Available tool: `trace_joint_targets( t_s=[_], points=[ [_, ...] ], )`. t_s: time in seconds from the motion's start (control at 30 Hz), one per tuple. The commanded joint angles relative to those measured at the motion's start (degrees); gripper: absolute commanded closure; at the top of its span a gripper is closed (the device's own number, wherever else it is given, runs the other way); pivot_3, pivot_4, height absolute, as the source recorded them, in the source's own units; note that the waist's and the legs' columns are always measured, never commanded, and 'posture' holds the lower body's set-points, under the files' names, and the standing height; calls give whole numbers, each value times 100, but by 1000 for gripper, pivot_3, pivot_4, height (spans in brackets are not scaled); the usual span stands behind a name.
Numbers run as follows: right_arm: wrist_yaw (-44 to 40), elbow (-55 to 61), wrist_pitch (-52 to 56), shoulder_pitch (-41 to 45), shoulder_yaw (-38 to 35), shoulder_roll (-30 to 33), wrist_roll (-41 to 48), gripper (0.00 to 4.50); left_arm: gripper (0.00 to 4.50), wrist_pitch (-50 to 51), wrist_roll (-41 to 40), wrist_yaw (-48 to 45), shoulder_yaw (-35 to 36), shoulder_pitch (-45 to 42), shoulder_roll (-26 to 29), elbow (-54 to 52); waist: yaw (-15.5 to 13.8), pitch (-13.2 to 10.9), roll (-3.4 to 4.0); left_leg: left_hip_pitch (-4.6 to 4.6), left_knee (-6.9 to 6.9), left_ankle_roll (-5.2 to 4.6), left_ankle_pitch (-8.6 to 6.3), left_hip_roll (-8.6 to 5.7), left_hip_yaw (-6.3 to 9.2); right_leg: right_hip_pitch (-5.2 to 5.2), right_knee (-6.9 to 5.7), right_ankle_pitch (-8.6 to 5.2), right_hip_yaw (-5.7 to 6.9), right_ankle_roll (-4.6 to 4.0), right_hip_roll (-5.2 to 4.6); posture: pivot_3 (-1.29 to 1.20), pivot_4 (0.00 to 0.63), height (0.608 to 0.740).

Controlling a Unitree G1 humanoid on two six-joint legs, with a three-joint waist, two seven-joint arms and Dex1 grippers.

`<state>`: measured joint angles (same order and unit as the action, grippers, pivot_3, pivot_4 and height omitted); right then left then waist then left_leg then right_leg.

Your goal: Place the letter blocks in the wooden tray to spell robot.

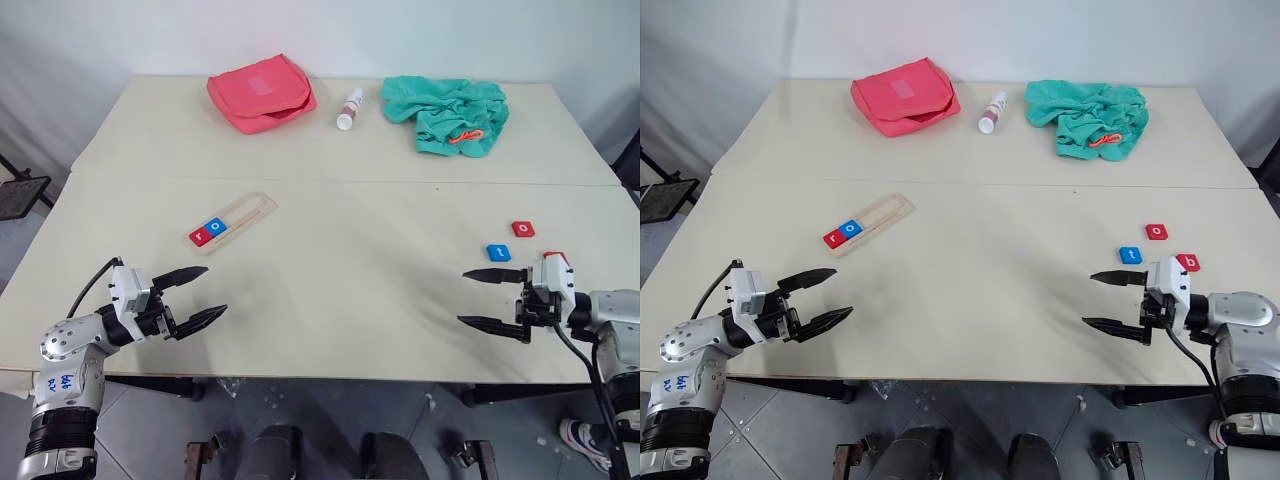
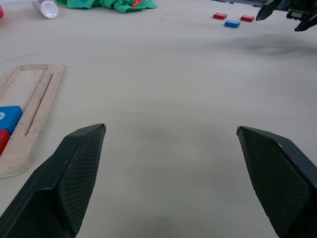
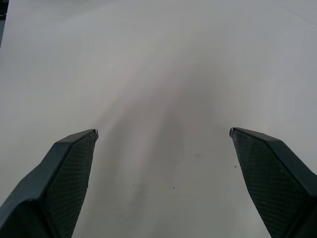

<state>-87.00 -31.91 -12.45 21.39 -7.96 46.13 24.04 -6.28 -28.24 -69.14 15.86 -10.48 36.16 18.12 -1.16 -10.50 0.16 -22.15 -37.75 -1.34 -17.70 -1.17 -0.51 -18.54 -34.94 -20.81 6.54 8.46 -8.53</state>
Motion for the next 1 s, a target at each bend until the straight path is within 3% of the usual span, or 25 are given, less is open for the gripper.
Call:
trace_joint_targets(
  t_s=[0.03, 0.2, 0.4, 0.53, 0.67, 0.87, 1.0],
  points=[
    [-78, 55, -23, 160, -132, -59, 114, 41, 0, -202, -107, -24, 151, -26, -36, -91, 1, 0, 0, 0, 0, 0, 0, 0, 0, 0, 0, 0, 0, 0, 0, 0, 150, 740],
    [-84, 61, 48, 350, -68, -167, 83, 41, 0, -16, -64, 577, 280, 180, -27, -508, 2, 0, -1, 0, -2, 0, 0, 1, 2, -1, -3, 0, -1, 0, 0, 0, 150, 740],
    [-113, 119, 149, 679, 50, -331, 75, 41, 0, 1289, -365, 1131, 900, 1144, 526, -1555, 80, -7, -3, -1, 2, 1, -2, 3, 5, -2, -1, 0, -3, 0, 0, 0, 150, 740],
    [-58, 149, 182, 831, 69, -449, 59, 41, 0, 1884, -122, 1433, 907, 1114, 905, -1353, 110, -18, 9, 0, 0, 4, -2, 7, 9, 0, -3, 0, -2, 0, 3, 0, 150, 740],
    [-36, 180, 188, 902, 67, -524, 48, 41, 0, 2121, 69, 1355, 596, 704, 1088, -973, 80, -23, 17, 0, -6, 3, -2, -2, 12, 0, -10, 0, -3, 0, -2, 0, 150, 740],
    [179, 808, 351, 721, 9, -619, 168, 41, 0, 1812, 932, 1362, -353, -1441, 1036, 840, 1, -27, 14, -4, -19, 5, -1, -1, 11, -10, -35, 0, 1, 0, 4, 0, 150, 740],
    [307, 1349, 540, 396, -102, -576, 276, 41, 0, 1645, 1336, 1230, -736, -2347, 1025, 1842, 6, -27, 13, -3, -17, 4, -5, -8, 7, -23, -61, 0, 1, 0, -1, 0, 150, 740]
  ],
)
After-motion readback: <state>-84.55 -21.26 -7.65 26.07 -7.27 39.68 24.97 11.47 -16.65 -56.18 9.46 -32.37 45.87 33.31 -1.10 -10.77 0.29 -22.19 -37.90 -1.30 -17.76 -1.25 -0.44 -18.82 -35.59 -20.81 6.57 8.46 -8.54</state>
